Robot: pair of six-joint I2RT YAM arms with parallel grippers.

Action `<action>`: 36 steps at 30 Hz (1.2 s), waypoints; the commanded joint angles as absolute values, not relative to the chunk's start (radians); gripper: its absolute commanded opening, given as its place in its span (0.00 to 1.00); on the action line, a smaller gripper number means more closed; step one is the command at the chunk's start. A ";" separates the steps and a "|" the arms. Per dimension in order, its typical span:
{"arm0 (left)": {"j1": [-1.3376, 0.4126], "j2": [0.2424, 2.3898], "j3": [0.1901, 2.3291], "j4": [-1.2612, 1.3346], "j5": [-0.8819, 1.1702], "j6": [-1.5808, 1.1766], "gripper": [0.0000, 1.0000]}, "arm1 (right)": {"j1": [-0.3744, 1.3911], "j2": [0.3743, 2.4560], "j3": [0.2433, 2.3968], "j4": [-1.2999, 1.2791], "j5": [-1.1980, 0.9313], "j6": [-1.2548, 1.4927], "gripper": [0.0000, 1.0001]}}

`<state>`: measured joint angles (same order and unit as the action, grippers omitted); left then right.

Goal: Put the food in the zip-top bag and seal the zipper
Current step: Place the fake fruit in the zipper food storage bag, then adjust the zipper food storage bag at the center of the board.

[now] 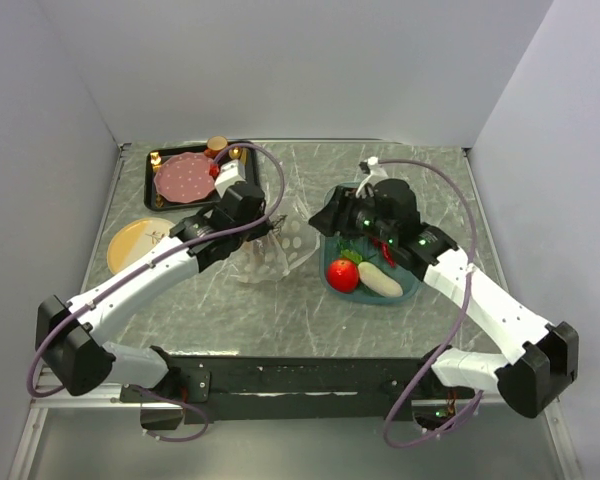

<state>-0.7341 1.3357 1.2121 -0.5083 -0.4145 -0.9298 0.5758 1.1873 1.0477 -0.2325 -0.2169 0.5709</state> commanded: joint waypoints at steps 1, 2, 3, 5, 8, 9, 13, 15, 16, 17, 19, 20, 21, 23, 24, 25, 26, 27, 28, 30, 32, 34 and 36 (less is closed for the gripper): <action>-0.733 1.289 1.195 -0.443 -0.400 -0.930 0.01 | 0.534 1.244 1.032 -0.264 -0.207 0.566 0.67; -0.733 1.290 1.200 -0.449 -0.403 -0.930 0.01 | 0.535 1.265 1.028 -0.249 -0.253 0.569 0.66; -0.733 1.292 1.201 -0.451 -0.406 -0.930 0.01 | 0.535 1.307 1.029 -0.245 -0.264 0.577 0.66; -0.733 1.287 1.200 -0.451 -0.414 -0.927 0.01 | 0.535 1.334 1.020 -0.232 -0.272 0.601 0.63; -0.733 1.279 1.198 -0.454 -0.420 -0.925 0.01 | 0.537 1.362 0.999 -0.200 -0.267 0.613 0.63; -0.733 1.278 1.197 -0.451 -0.419 -0.925 0.01 | 0.537 1.359 0.985 -0.171 -0.282 0.612 0.62; -0.733 1.279 1.198 -0.456 -0.417 -0.920 0.01 | 0.535 1.390 1.002 -0.163 -0.304 0.607 0.49; -0.733 1.279 1.193 -0.453 -0.417 -0.920 0.01 | 0.532 1.399 1.016 -0.135 -0.334 0.615 0.42; -0.733 1.279 1.190 -0.451 -0.419 -0.919 0.01 | 0.534 1.402 1.017 -0.109 -0.357 0.618 0.10; -0.730 1.276 1.213 -0.474 -0.423 -0.922 0.01 | 0.532 1.405 1.040 -0.133 -0.367 0.621 0.00; -0.732 1.263 1.274 -0.514 -0.446 -0.899 0.01 | 0.545 1.388 1.107 -0.164 -0.368 0.601 0.00; -0.732 1.250 1.370 -0.590 -0.465 -0.882 0.01 | 0.549 1.375 1.120 -0.185 -0.368 0.594 0.00; -0.730 1.252 1.421 -0.630 -0.485 -0.877 0.01 | 0.552 1.353 1.124 -0.180 -0.368 0.597 0.00; -0.726 1.268 1.510 -0.727 -0.546 -0.873 0.01 | 0.545 1.373 1.112 -0.160 -0.365 0.620 0.00; -0.703 1.279 1.519 -0.753 -0.546 -0.874 0.01 | 0.528 1.397 1.126 -0.178 -0.380 0.623 0.00; -0.696 1.290 1.520 -0.770 -0.517 -0.882 0.01 | 0.529 1.416 1.162 -0.201 -0.399 0.606 0.00; -0.696 1.301 1.516 -0.776 -0.512 -0.885 0.01 | 0.534 1.422 1.164 -0.199 -0.411 0.607 0.00; -0.698 1.301 1.505 -0.773 -0.499 -0.887 0.01 | 0.541 1.414 1.158 -0.181 -0.417 0.617 0.00; -0.696 1.298 1.468 -0.769 -0.488 -0.896 0.01 | 0.540 1.417 1.146 -0.164 -0.431 0.639 0.00; -0.695 1.305 1.424 -0.756 -0.482 -0.914 0.01 | 0.535 1.483 1.176 -0.205 -0.450 0.627 0.00; -0.686 1.331 1.349 -0.724 -0.450 -0.919 0.01 | 0.535 1.550 1.224 -0.261 -0.445 0.608 0.00; -0.676 1.371 1.298 -0.701 -0.419 -0.939 0.01 | 0.534 1.601 1.253 -0.273 -0.480 0.583 0.01; -0.678 1.390 1.272 -0.666 -0.402 -0.946 0.01 | 0.537 1.676 1.302 -0.324 -0.456 0.555 0.00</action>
